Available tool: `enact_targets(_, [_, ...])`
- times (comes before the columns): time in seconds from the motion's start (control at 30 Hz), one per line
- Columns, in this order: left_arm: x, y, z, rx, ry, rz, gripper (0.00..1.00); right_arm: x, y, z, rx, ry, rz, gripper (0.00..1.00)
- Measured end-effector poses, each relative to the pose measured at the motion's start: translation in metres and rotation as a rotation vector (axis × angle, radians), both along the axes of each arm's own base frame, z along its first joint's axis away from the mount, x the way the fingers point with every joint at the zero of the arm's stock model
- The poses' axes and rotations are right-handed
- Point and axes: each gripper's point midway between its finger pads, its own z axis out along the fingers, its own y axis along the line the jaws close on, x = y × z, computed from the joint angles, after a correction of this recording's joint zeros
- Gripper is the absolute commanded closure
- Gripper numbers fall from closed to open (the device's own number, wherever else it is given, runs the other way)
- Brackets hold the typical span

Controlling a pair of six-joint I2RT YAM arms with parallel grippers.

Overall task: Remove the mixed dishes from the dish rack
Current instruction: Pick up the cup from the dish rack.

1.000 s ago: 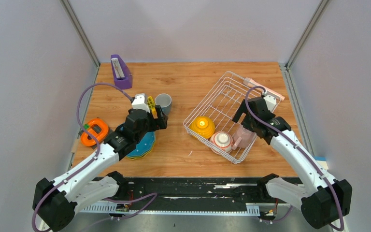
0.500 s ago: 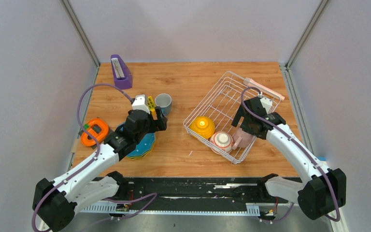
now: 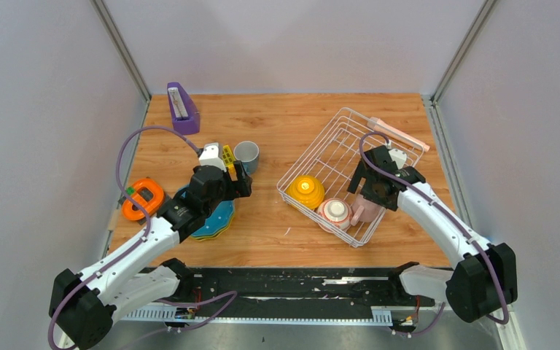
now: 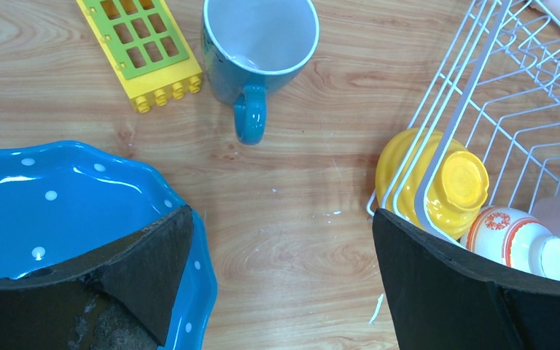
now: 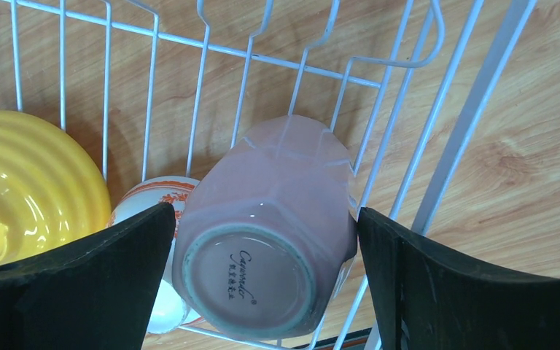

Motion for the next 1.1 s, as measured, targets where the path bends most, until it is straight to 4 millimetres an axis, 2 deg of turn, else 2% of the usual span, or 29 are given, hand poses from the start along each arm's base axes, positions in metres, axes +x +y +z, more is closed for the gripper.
enact_targets(0.33, [-0.002, 0.002, -0.004, 0.004, 0.004, 0.002, 0.0, 0.002, 0.002, -0.011, -0.008, 0.04, -0.012, 0.08])
enact_targets(0.5, [-0.002, 0.002, -0.004, 0.005, 0.005, 0.002, 0.0, 0.003, 0.0, -0.01, -0.015, 0.04, -0.028, 0.16])
enact_targets(0.6, [-0.002, 0.002, -0.004, 0.005, 0.003, 0.004, 0.0, 0.004, -0.001, -0.01, -0.02, 0.035, -0.04, 0.24])
enact_targets(0.87, [-0.002, 0.003, -0.001, 0.0, -0.006, 0.008, 0.0, 0.005, -0.005, -0.007, -0.029, 0.019, -0.066, 0.54])
enact_targets(1.1, [-0.002, 0.004, 0.001, -0.006, -0.009, 0.013, 0.0, 0.001, -0.009, 0.004, -0.024, -0.017, -0.089, 0.75])
